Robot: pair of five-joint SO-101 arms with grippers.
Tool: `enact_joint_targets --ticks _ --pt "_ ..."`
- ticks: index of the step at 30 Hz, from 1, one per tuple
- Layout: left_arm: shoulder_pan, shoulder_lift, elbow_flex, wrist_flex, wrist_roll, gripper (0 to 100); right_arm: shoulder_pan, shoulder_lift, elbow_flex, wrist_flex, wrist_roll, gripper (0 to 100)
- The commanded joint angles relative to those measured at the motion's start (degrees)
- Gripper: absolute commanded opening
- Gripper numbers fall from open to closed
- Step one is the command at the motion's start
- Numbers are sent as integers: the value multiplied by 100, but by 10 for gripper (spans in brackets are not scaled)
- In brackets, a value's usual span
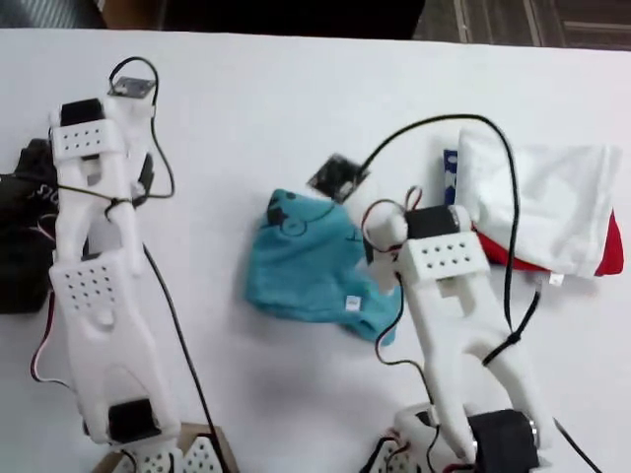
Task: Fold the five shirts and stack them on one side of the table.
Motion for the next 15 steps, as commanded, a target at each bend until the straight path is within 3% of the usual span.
enact_joint_targets --ticks 1,5,9,15 --pt "141 -53 -189 88 53 27 409 391 -360 -884 0 22" --pt "765 -132 -251 422 53 27 602 1648 -1046 -901 0 22" --pt "1451 -255 -681 686 44 27 567 2624 -1785 -259 -369 22" --pt "2338 -422 -725 721 44 27 673 3187 -2031 66 -651 22"
